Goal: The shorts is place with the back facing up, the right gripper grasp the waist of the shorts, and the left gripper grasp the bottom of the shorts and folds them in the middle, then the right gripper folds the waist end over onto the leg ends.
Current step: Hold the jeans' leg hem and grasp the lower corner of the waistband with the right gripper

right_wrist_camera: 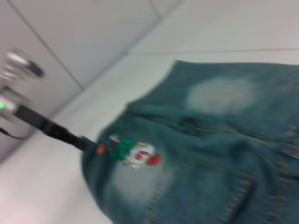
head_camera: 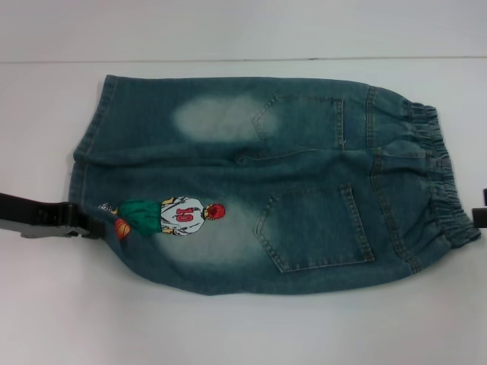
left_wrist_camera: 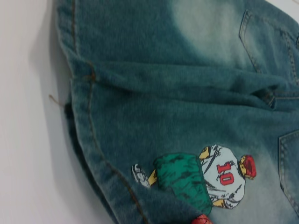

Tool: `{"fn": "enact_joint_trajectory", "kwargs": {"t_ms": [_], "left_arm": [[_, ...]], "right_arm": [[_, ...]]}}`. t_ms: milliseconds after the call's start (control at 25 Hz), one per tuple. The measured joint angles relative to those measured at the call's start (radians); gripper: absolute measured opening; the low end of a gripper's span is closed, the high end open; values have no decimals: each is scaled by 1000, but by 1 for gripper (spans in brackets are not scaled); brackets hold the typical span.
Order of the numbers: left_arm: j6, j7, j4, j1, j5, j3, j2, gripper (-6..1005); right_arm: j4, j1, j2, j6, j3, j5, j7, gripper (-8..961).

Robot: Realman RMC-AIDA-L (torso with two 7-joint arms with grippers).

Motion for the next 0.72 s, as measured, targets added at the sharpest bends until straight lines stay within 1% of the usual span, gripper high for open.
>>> {"fn": "enact_joint_trajectory", "kwargs": {"t_ms": [200, 280, 400, 560, 720], "left_arm": [[-3, 5, -1, 1, -25, -1, -1, 45], [-2, 5, -1, 1, -33, -2, 0, 45], [2, 5, -1, -1, -42, -2, 1, 45], [3, 5, 0, -3, -44, -2, 3, 45], [3, 5, 0, -3, -44, -2, 3, 45]], "right_arm": [[-2, 18, -23, 78, -5, -78, 55, 912], [-3, 35, -27, 104, -8, -112, 90, 912], [-9, 72, -28, 115, -10, -173, 150, 912], [-37, 132, -19, 120, -18, -278, 252, 912], [-59, 172, -16, 120, -64, -342, 324, 912]]}}
